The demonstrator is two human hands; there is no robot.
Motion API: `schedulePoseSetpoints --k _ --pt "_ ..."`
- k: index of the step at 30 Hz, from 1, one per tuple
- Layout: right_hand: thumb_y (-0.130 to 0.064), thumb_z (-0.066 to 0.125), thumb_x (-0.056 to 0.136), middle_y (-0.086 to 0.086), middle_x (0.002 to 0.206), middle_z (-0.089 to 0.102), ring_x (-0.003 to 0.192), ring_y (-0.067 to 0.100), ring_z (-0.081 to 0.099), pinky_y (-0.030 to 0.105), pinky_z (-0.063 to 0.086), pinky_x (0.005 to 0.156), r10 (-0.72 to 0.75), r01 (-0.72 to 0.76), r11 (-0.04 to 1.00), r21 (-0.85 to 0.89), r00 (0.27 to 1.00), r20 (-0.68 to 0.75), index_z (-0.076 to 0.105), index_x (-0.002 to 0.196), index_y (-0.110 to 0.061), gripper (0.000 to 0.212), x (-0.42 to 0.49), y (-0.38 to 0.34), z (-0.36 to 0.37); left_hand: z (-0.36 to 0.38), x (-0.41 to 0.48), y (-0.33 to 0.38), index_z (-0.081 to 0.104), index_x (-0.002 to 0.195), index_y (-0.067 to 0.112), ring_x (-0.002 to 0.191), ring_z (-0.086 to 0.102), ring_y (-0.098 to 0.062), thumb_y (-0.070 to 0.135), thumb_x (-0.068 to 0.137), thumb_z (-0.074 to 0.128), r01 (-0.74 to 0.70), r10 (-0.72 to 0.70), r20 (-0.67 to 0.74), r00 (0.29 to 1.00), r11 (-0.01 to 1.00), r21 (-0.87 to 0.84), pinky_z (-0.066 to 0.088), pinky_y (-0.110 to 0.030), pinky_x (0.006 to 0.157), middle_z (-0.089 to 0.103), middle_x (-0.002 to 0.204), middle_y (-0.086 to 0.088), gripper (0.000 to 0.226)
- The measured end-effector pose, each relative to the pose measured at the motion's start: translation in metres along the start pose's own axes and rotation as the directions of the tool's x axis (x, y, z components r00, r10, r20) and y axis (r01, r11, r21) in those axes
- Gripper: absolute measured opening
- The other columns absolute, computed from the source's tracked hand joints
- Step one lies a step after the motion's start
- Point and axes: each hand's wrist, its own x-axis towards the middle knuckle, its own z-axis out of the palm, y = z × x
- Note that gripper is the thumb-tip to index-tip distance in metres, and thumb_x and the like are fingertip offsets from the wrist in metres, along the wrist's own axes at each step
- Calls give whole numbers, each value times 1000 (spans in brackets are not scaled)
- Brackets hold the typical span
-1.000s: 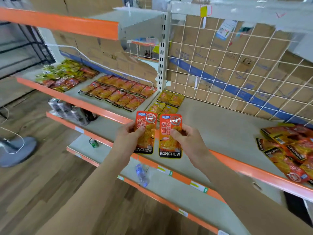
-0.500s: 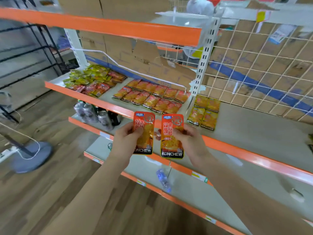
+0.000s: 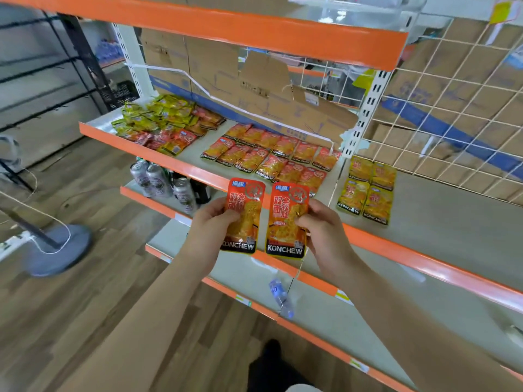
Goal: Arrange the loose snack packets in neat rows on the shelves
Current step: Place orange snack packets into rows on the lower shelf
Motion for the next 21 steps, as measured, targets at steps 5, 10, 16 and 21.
schedulePoseSetpoints --k 5,10,16,21 --pt "5 54 81 12 84 64 79 23 55 36 42 75 -19 19 999 26 1000 0 69 96 -18 31 36 3 11 -14 34 -2 72 98 12 75 67 -26 6 65 57 4 -4 -1 1000 1000 -8 55 -38 78 72 85 -8 37" --pt "-16 66 78 2 81 66 73 16 56 37 44 72 20 -19 1000 15 995 -97 52 140 -11 64 87 10 9 -19 83 10 69 101 9 77 68 -24 4 66 60 26 -27 -3 1000 999 -40 53 -40 81 70 91 -11 37" --pt "-9 63 92 12 98 72 89 19 65 46 54 85 -55 54 998 -10 991 -122 51 140 -10 50 126 10 -2 -1 134 16 69 102 7 79 68 -29 4 65 60 90 -90 21 996 996 -8 54 -42 81 70 88 -13 38" --pt "-2 58 96 -8 75 65 70 10 56 34 46 68 -67 58 997 -56 981 -181 52 134 -12 40 143 21 -13 14 166 2 72 96 17 81 67 -23 5 66 64 93 -94 48 994 995 28 54 -41 86 70 89 -8 34"
